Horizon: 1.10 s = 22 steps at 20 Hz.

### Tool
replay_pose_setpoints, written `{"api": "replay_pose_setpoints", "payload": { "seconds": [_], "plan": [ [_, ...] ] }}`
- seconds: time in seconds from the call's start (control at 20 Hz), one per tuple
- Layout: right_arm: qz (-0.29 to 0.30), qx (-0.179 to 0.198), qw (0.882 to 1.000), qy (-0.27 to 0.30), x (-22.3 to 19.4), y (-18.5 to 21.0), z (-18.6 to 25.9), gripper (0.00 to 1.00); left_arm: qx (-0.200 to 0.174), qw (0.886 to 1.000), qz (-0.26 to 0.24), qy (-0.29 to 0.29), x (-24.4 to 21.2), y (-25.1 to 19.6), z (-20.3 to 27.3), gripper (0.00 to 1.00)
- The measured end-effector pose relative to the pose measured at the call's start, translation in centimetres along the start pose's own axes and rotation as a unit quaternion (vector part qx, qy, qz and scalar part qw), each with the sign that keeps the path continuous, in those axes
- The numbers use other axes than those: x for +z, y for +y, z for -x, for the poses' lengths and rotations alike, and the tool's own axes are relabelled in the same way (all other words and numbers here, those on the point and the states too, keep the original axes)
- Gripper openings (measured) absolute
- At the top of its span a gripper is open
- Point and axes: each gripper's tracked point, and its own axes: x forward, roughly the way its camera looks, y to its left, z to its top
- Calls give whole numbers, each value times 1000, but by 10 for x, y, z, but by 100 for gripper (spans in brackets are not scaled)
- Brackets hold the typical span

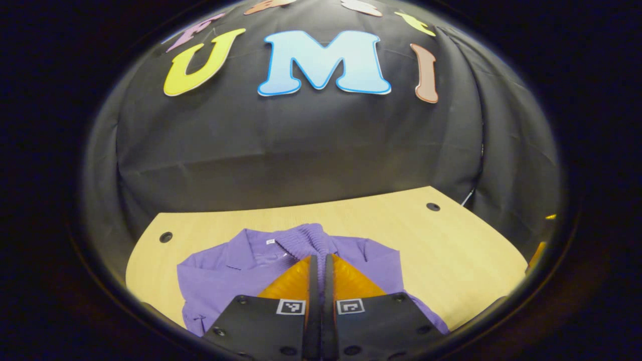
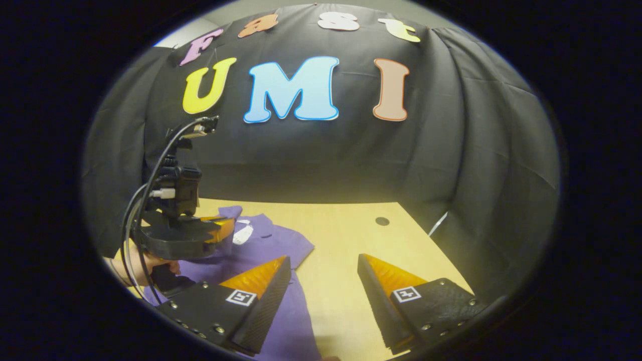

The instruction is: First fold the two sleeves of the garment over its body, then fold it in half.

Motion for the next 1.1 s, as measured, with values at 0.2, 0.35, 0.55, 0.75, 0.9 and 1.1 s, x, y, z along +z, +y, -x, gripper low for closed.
{"api": "replay_pose_setpoints", "payload": {
  "seconds": [0.2,0.35,0.55,0.75,0.9,1.1],
  "plan": [
    [-11,-4,1000,5,-5,-3,4,83,-32,999,1,-3,-2,-17,10,24],
    [-3,-3,1000,1,-7,-5,10,83,-29,1000,-1,-12,3,-20,20,78],
    [14,3,1000,-7,-11,-9,22,83,-7,999,19,-26,6,-12,41,91],
    [14,25,1000,0,-33,-8,34,83,17,998,46,-40,2,0,76,96],
    [25,32,999,9,-52,-4,42,83,24,996,62,-58,-3,11,115,95],
    [16,28,999,21,-77,6,62,83,41,994,58,-78,-18,36,171,96]
  ]
}}
